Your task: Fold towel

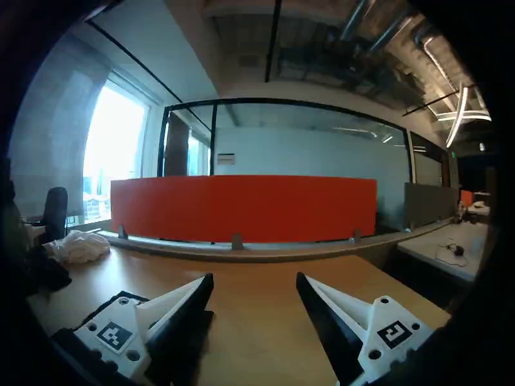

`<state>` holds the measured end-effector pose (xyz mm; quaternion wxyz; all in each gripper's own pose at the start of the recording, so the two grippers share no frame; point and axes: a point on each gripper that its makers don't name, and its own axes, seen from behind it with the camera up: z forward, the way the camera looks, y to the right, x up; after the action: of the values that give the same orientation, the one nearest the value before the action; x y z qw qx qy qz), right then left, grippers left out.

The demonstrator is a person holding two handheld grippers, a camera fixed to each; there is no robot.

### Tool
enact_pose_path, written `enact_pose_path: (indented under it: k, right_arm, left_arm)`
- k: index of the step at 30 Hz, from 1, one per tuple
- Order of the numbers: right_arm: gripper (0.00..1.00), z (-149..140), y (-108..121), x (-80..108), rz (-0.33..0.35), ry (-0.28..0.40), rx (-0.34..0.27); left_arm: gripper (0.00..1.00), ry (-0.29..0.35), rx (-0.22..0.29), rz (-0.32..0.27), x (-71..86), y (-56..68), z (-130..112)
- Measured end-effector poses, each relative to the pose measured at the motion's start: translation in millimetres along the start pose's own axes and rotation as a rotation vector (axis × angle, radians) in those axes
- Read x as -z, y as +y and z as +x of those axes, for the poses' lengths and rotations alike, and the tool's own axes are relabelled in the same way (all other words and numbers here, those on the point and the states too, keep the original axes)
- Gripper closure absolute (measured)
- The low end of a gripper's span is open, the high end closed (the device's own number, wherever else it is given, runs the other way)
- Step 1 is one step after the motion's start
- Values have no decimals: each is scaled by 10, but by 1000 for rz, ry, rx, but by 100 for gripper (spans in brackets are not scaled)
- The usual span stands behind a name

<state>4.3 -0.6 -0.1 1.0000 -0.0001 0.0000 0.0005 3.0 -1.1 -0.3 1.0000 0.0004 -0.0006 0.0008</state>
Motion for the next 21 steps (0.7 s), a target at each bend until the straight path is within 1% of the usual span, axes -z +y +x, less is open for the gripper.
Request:
enact_pose_path:
  k: [6,11,14,17,21]
  right_arm:
    - [1,377,-42,24,-4,-4,-10]
    - [1,577,-81,50,0,-14,-19]
    - [1,662,-116,64,13,-18,-19]
    - [1,683,-170,81,32,-25,-12]
    - [1,618,-266,119,76,-68,17]
  left_arm:
    - [6,-12,-15,2,28,-60,309]
    - [6,-25,-31,-2,54,-88,518]
    - [6,-36,-46,-12,64,-81,574]
    - [6,-54,-65,-32,69,-49,587]
    - [6,-83,-84,-67,76,16,567]
